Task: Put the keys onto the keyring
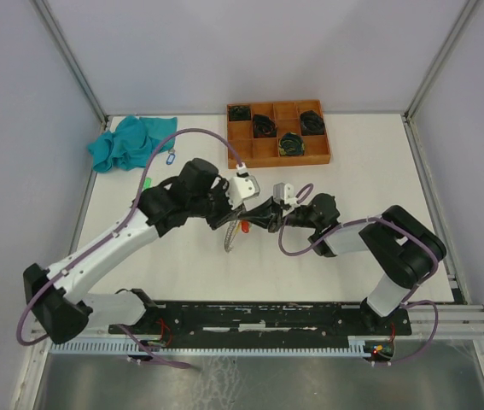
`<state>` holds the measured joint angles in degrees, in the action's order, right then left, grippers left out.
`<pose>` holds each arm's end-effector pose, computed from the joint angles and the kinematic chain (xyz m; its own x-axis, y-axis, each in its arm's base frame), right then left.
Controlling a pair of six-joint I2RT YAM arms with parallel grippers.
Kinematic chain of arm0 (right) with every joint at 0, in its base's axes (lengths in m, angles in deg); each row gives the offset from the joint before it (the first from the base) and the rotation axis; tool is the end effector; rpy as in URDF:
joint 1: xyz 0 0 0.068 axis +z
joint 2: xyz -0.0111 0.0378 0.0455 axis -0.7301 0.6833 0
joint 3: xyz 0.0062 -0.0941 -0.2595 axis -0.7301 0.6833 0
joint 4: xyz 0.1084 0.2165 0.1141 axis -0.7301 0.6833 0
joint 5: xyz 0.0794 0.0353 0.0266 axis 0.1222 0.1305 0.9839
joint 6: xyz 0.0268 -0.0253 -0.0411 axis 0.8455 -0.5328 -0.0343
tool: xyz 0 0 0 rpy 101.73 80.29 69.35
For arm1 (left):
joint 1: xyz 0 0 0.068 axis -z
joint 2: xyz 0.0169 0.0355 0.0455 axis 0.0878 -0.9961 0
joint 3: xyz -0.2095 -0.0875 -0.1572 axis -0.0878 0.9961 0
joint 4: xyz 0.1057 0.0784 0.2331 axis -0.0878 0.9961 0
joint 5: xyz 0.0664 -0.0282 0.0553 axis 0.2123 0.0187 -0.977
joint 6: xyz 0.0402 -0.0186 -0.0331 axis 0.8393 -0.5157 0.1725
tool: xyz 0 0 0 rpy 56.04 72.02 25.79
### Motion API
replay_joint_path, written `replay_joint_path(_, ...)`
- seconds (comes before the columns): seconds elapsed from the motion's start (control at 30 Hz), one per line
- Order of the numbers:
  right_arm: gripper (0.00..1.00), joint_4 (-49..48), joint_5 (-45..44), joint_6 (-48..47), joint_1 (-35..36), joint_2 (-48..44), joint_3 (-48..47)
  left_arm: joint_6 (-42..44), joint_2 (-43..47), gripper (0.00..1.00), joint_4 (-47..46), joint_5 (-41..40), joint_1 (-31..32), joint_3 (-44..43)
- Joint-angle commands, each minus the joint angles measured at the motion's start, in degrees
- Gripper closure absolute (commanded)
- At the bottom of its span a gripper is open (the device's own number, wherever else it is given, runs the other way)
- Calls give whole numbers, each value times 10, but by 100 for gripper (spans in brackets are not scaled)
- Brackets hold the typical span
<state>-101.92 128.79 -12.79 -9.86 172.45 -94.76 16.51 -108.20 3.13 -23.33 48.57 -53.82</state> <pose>0.2270 0.2073 0.2004 0.0741 0.1521 -0.9856 -0.9965 0.0501 -0.0672 0.1908 -0.1926 0.3341 -0.1468 0.6928 -0.7061 0.9260 0.3471 0.1481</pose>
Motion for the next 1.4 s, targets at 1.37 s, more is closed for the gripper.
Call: replay_joint_path(1.37, 99, 112, 21, -52, -44, -178, 39, -157, 136, 52, -985, -11, -16, 532)
